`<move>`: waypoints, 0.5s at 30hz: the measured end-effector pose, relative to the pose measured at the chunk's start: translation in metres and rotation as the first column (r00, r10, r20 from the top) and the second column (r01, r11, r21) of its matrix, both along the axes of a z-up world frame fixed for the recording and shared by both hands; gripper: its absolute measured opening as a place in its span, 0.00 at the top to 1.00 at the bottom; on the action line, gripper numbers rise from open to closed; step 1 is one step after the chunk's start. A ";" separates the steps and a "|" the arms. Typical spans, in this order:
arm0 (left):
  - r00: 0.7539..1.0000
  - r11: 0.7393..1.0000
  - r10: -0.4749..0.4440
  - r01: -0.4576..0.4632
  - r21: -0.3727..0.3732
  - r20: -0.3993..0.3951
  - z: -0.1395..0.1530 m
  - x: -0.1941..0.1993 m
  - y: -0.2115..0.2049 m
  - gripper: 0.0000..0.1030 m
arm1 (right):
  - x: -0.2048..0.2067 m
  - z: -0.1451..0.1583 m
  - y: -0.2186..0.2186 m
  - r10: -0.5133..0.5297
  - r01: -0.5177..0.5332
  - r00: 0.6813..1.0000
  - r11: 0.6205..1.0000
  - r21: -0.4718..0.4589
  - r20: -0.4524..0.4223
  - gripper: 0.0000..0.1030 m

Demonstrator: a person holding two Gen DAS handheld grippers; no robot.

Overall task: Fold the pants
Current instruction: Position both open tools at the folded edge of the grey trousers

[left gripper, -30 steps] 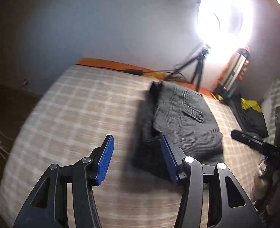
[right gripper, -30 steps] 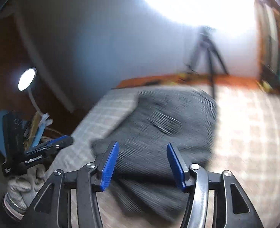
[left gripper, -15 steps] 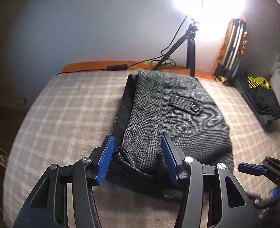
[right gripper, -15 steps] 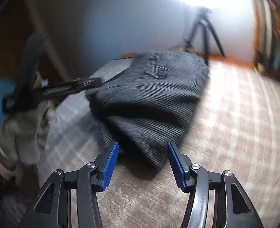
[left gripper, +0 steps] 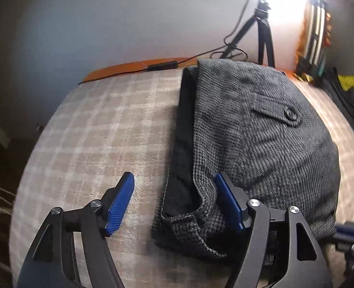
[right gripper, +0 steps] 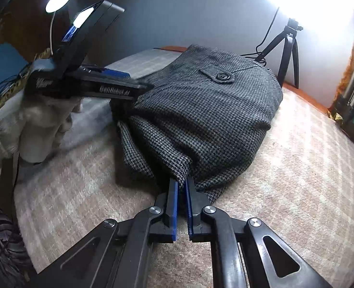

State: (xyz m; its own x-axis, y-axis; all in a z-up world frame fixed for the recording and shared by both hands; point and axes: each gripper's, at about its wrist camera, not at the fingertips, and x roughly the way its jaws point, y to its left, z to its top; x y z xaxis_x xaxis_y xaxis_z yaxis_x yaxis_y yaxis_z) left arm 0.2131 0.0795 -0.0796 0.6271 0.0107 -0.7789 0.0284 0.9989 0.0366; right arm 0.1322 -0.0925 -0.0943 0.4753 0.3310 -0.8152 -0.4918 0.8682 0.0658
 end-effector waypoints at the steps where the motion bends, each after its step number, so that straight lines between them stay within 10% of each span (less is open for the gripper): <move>1: 1.000 1.000 0.007 -0.007 0.006 0.006 0.001 0.000 0.000 0.31 | 0.001 0.001 -0.001 0.005 -0.005 1.000 1.000 0.013 -0.010 0.96; 7: 0.999 0.998 0.048 -0.047 -0.042 0.026 0.021 -0.009 0.013 0.32 | -0.006 0.025 -0.022 0.007 -0.002 1.000 0.987 0.162 -0.026 0.87; 15: 0.998 0.956 0.060 -0.060 -0.287 -0.011 0.042 -0.039 0.040 0.31 | -0.001 0.046 -0.053 -0.104 0.107 0.994 0.944 0.311 -0.026 0.37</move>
